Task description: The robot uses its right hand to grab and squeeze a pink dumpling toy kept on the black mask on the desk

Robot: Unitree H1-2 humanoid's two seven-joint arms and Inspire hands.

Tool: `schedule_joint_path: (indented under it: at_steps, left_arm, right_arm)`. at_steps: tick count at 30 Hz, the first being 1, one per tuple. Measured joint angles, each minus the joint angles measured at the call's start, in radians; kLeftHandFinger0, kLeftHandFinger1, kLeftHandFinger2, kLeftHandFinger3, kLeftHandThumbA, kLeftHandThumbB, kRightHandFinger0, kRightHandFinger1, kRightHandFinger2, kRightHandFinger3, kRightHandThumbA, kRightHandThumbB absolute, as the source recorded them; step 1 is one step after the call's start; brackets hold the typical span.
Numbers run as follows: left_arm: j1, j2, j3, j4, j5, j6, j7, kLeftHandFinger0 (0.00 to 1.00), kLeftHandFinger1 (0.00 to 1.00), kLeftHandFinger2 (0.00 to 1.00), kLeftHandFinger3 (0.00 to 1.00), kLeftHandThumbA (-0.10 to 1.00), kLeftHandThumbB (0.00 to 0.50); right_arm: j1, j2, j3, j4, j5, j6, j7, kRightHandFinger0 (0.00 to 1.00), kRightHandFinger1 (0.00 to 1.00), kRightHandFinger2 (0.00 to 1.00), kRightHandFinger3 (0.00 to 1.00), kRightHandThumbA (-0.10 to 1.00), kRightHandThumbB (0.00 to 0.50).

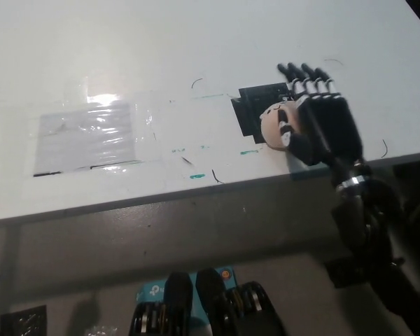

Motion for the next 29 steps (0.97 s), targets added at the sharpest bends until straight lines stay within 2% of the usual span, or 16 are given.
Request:
schedule_joint_path:
  at_steps: [1, 2, 3, 4, 5, 6, 7, 8, 11, 12, 14, 15, 18, 21, 25, 29]
  left_arm:
    - [0.0, 0.0, 0.0, 0.0, 0.0, 0.0, 0.0, 0.0, 0.0, 0.06, 0.09, 1.0, 0.5]
    - [0.0, 0.0, 0.0, 0.0, 0.0, 0.0, 0.0, 0.0, 0.0, 0.06, 0.08, 1.0, 0.5]
    - [0.003, 0.0, 0.002, 0.001, 0.0, 0.0, 0.0, 0.0, 0.0, 0.06, 0.08, 1.0, 0.5]
    - [0.004, 0.0, 0.002, 0.002, 0.0, 0.0, 0.0, 0.0, 0.0, 0.06, 0.09, 1.0, 0.5]
    - [0.004, 0.0, 0.002, 0.003, 0.0, 0.0, 0.0, 0.0, 0.0, 0.06, 0.08, 1.0, 0.5]
    - [0.004, 0.0, 0.002, 0.003, 0.0, 0.0, 0.0, 0.0, 0.0, 0.06, 0.08, 1.0, 0.5]
    - [0.004, 0.0, 0.002, 0.005, 0.0, 0.0, 0.0, 0.0, 0.0, 0.07, 0.09, 1.0, 0.5]
    - [0.005, 0.0, 0.002, 0.006, 0.0, 0.0, 0.0, 0.0, 0.0, 0.07, 0.09, 1.0, 0.5]
    - [0.006, -0.003, 0.002, 0.006, 0.001, 0.0, 0.0, 0.0, 0.0, 0.06, 0.09, 1.0, 0.5]
    - [0.006, -0.003, 0.002, 0.007, 0.001, 0.001, 0.0, 0.0, 0.0, 0.06, 0.09, 1.0, 0.5]
    - [0.006, -0.004, 0.002, 0.007, 0.001, 0.001, 0.0, 0.0, 0.0, 0.06, 0.08, 1.0, 0.5]
    - [0.006, -0.004, 0.002, 0.007, 0.001, 0.001, 0.0, 0.0, 0.0, 0.07, 0.09, 1.0, 0.5]
    - [0.007, -0.005, 0.002, 0.008, 0.001, 0.0, 0.0, 0.0, 0.0, 0.07, 0.09, 1.0, 0.5]
    - [0.009, -0.006, 0.002, 0.009, 0.001, 0.001, 0.0, 0.0, 0.0, 0.08, 0.12, 1.0, 0.5]
    - [0.013, -0.007, 0.002, 0.009, 0.001, 0.0, -0.001, 0.0, 0.0, 0.08, 0.11, 1.0, 0.5]
    - [0.013, -0.006, 0.002, 0.01, 0.001, 0.0, -0.001, 0.0, 0.0, 0.07, 0.1, 1.0, 0.5]
  right_arm:
    - [0.024, -0.004, -0.026, -0.045, 0.018, 0.0, 0.013, 1.0, 1.0, 1.0, 1.0, 0.13, 0.159]
    - [0.044, -0.007, -0.046, -0.077, 0.032, 0.0, 0.02, 0.89, 1.0, 1.0, 1.0, 0.06, 0.139]
    - [0.076, -0.008, -0.076, -0.107, 0.053, -0.001, 0.028, 0.81, 1.0, 1.0, 1.0, 0.06, 0.133]
    - [0.1, -0.008, -0.098, -0.121, 0.075, -0.002, 0.032, 0.77, 0.95, 1.0, 1.0, 0.07, 0.128]
    - [0.13, -0.006, -0.123, -0.131, 0.095, -0.002, 0.039, 0.72, 0.83, 0.91, 0.99, -0.05, 0.137]
    - [0.153, -0.004, -0.143, -0.137, 0.115, -0.002, 0.041, 0.67, 0.78, 0.87, 0.98, -0.1, 0.144]
    - [0.183, 0.002, -0.17, -0.138, 0.135, -0.002, 0.044, 0.6, 0.68, 0.78, 0.96, -0.1, 0.136]
    - [0.212, 0.008, -0.196, -0.137, 0.161, -0.002, 0.046, 0.52, 0.61, 0.74, 0.95, -0.1, 0.135]
    - [0.283, 0.035, -0.264, -0.13, 0.222, -0.002, 0.049, 0.4, 0.55, 0.73, 0.97, -0.1, 0.127]
    - [0.302, 0.044, -0.291, -0.126, 0.244, -0.002, 0.049, 0.35, 0.5, 0.7, 0.98, -0.1, 0.124]
    - [0.337, 0.063, -0.336, -0.114, 0.284, -0.002, 0.051, 0.31, 0.47, 0.67, 0.97, -0.1, 0.128]
    - [0.352, 0.072, -0.358, -0.107, 0.305, -0.002, 0.052, 0.39, 0.53, 0.64, 0.97, -0.1, 0.129]
    - [0.391, 0.111, -0.432, -0.089, 0.369, 0.009, 0.056, 0.39, 0.52, 0.62, 0.97, -0.1, 0.132]
    - [0.41, 0.151, -0.494, -0.084, 0.424, 0.023, 0.059, 0.33, 0.47, 0.57, 0.97, -0.1, 0.091]
    - [0.419, 0.205, -0.568, -0.067, 0.51, 0.052, 0.068, 0.26, 0.41, 0.55, 0.93, -0.09, 0.117]
    - [0.418, 0.224, -0.601, -0.047, 0.577, 0.07, 0.082, 0.23, 0.39, 0.51, 0.92, -0.1, 0.107]
